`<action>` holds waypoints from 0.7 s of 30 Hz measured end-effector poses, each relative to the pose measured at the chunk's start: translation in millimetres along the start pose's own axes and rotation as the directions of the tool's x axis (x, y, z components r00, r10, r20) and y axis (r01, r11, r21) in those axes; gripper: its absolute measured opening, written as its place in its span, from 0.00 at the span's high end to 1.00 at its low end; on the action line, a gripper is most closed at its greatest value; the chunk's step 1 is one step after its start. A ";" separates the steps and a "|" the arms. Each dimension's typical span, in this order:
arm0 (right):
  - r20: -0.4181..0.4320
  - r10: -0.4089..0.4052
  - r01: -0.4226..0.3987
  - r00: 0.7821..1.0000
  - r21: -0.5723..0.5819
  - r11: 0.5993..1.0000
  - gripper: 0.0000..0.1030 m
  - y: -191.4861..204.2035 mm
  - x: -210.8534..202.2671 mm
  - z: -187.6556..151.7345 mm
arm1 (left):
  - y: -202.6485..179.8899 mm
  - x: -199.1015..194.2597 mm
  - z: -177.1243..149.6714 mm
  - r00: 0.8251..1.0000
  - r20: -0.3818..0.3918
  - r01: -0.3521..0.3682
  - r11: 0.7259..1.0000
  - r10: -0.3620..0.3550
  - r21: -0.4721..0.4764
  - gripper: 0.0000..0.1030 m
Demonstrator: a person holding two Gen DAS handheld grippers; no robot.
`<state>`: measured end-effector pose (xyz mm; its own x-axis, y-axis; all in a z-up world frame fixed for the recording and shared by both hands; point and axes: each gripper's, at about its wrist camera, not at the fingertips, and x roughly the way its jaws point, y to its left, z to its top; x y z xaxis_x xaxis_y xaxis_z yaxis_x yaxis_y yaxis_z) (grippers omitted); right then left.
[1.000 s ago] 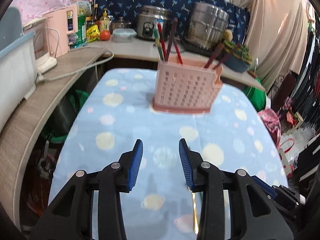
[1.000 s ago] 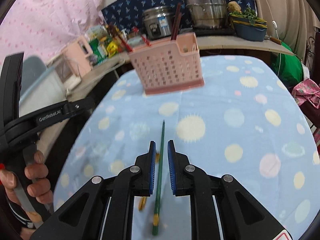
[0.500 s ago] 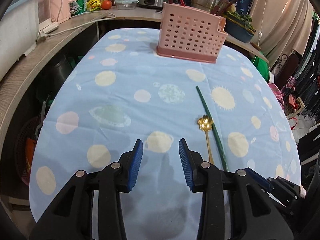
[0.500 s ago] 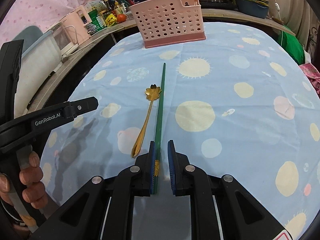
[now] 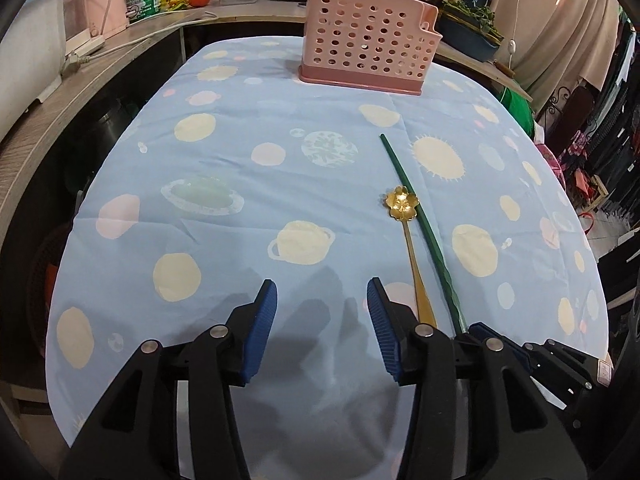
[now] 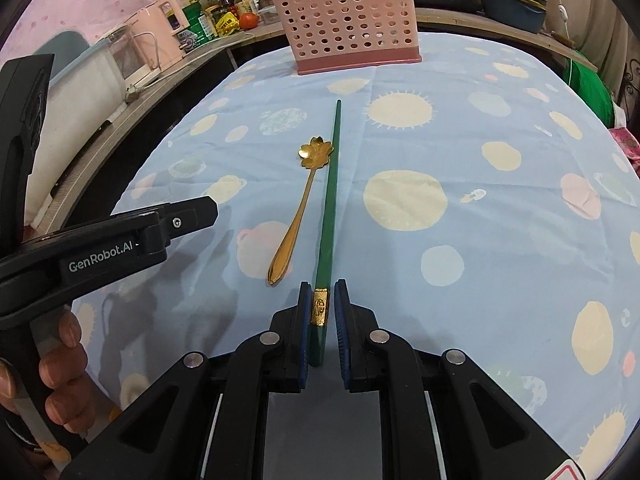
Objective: Organize utensils
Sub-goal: 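Move both tools back to the table and grasp the green chopstick with the right tool, then grasp the gold flower spoon with the left tool while the right tool holds the green chopstick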
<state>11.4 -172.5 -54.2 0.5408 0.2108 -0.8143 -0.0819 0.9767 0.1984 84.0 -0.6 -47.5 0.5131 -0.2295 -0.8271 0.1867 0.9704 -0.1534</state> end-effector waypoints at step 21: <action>0.060 -0.068 0.060 0.996 0.131 0.990 0.93 -52.6 -18.2 5.0 | -48.3 12.6 -12.4 0.995 -0.059 0.085 0.990 -0.078 0.110 0.43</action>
<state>10.1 -227.9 -47.1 0.5943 0.1412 -0.7917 0.0606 0.9738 0.2192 71.1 -49.4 -57.2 0.4465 -0.2999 -0.8430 0.3207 0.9332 -0.1622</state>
